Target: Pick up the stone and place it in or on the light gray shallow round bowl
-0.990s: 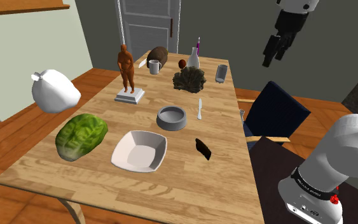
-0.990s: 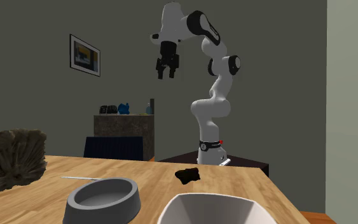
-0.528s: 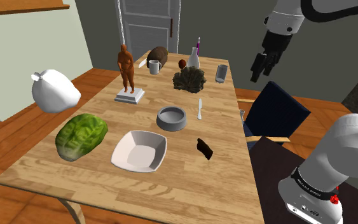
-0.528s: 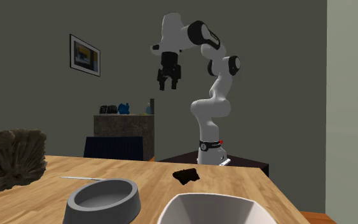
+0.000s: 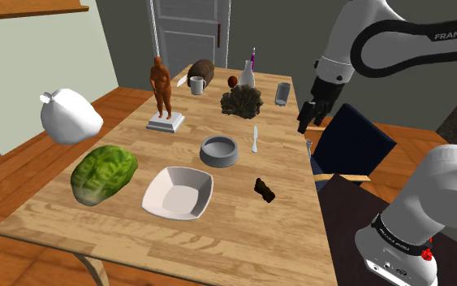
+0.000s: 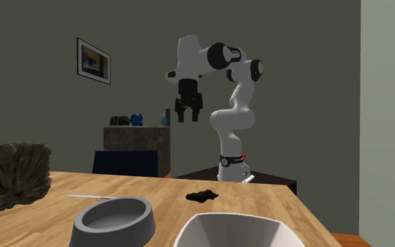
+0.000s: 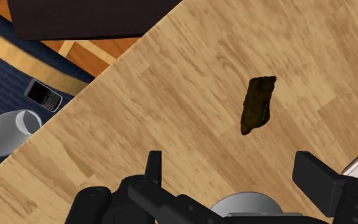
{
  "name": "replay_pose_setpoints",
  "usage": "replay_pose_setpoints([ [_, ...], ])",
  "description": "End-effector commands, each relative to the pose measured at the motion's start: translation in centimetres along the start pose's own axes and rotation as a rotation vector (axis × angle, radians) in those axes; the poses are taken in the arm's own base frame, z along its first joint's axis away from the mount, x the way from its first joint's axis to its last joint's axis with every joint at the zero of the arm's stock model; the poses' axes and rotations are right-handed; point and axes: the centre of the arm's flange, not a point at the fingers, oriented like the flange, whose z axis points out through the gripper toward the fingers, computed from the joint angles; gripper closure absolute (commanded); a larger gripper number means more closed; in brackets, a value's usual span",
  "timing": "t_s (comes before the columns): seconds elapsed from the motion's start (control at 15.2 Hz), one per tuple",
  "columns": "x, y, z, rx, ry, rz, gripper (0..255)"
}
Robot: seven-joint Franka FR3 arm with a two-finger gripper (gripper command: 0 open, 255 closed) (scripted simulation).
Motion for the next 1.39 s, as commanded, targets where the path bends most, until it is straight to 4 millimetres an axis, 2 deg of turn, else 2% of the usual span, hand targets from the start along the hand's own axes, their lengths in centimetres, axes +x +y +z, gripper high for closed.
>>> replay_pose_setpoints([
  [0.0,0.3,-1.0,2.2,0.023,0.003,0.004,0],
  [1.06,2.8,-9.8,20.1,0.2,-0.004,0.027,0],
  [1.32,2.9,-10.4,22.1,0.205,-0.004,0.027,0],
])
